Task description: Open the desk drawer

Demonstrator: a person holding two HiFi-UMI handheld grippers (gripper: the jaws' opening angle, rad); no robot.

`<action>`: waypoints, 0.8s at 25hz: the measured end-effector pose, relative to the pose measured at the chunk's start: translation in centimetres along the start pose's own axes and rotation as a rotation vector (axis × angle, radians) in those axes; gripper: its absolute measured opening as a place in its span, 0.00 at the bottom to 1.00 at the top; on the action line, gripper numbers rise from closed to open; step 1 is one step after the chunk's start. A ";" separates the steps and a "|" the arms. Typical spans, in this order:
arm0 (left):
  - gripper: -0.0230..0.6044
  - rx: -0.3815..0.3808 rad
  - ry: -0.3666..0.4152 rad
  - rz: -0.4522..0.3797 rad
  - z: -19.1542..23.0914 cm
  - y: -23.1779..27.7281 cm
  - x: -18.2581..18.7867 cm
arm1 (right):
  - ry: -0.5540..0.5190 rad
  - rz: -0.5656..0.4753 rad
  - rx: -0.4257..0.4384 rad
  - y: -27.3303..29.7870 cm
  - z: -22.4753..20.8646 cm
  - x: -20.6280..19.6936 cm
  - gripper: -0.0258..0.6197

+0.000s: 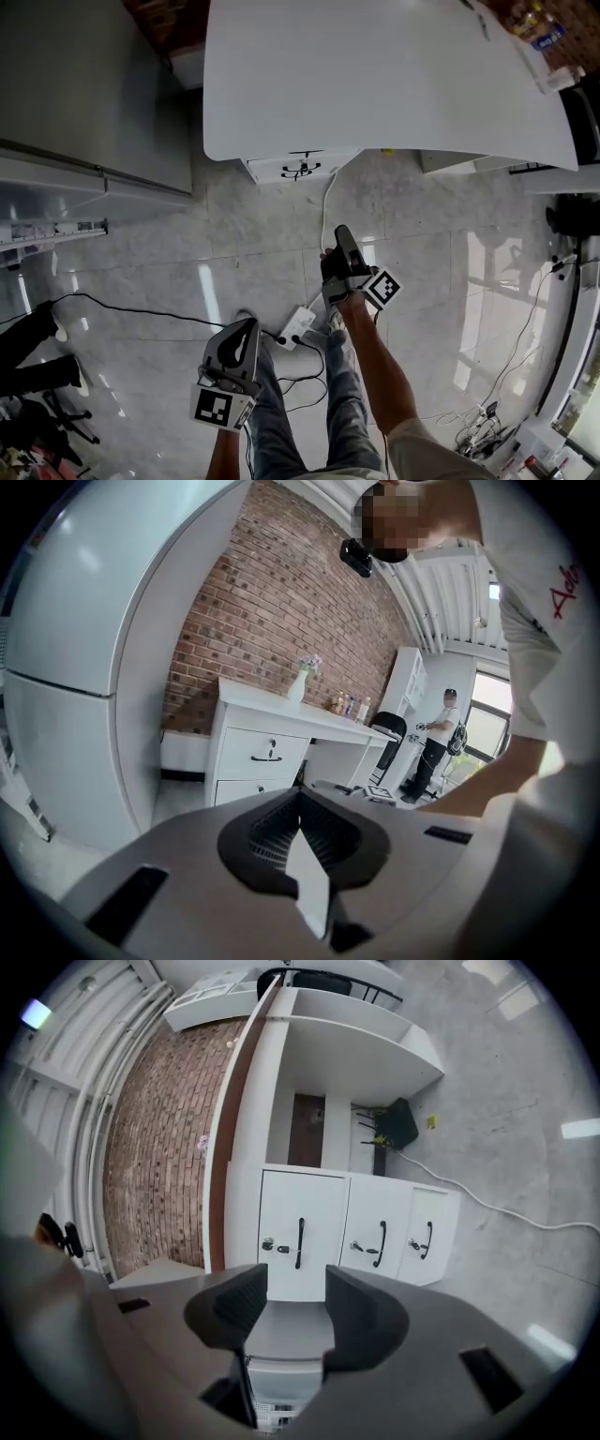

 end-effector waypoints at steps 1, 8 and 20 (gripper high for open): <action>0.06 -0.002 -0.004 0.004 0.0 -0.2 0.0 | 0.003 0.003 -0.004 1.4 -0.4 0.4 0.35; 0.06 0.026 -0.060 0.020 2.2 -0.6 -0.6 | -0.021 0.040 -0.014 10.4 -1.5 2.6 0.33; 0.06 0.026 -0.076 0.048 3.6 -1.0 -1.4 | 0.018 -0.025 0.030 17.2 -0.4 5.3 0.29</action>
Point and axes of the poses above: the fingertips, and each gripper's own axes: y forward along the fingers, z to its left, x out of its top, the point moved 3 cm from there along -y, backward along the fingers, and after that the axes turned 9 degrees about z, right-handed, at the moved point
